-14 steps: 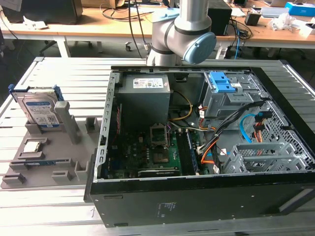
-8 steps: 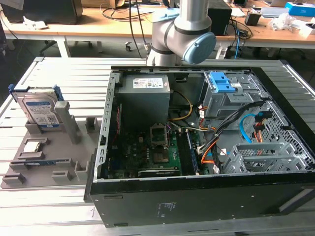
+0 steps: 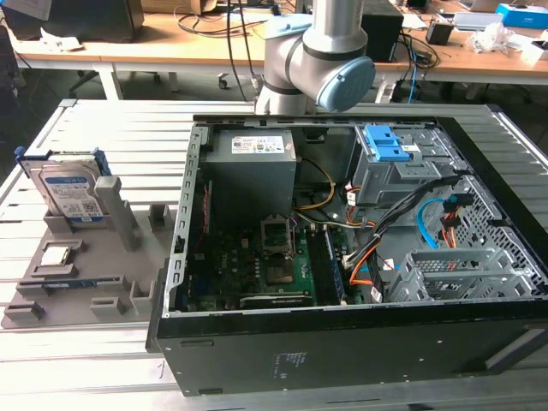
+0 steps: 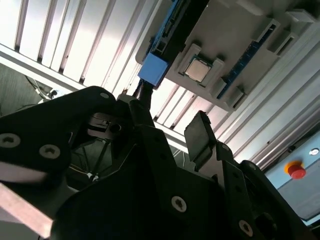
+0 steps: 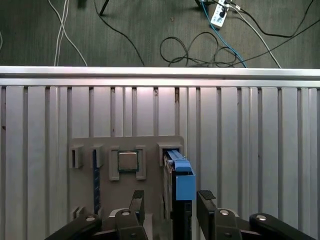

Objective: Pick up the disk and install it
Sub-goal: 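Pick up the disk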

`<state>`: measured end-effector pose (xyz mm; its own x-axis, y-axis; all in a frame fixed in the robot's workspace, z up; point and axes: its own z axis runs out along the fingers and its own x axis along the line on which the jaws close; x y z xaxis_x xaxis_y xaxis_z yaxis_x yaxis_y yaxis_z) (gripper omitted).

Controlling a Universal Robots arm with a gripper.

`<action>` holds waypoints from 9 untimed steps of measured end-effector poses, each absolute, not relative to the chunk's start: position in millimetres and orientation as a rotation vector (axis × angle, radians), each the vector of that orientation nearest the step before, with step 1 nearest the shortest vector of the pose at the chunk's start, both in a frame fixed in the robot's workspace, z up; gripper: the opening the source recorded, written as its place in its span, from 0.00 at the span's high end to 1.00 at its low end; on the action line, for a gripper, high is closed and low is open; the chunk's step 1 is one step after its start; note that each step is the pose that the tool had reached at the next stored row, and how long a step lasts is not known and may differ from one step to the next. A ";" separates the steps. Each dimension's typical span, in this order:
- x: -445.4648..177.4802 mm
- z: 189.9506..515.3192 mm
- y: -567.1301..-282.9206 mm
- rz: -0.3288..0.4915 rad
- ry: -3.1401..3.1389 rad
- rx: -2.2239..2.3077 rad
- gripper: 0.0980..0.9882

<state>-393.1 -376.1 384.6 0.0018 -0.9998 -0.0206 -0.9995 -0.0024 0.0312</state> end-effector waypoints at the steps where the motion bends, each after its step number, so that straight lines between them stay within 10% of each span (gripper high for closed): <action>1: -392.4 382.0 -375.3 -0.057 -2.213 2.218 0.50; 9: -388.1 363.5 -372.6 -0.060 -2.289 2.140 0.50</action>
<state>-388.1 -372.6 363.5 -0.0677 -0.9975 -0.0206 -0.9972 0.0670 0.0330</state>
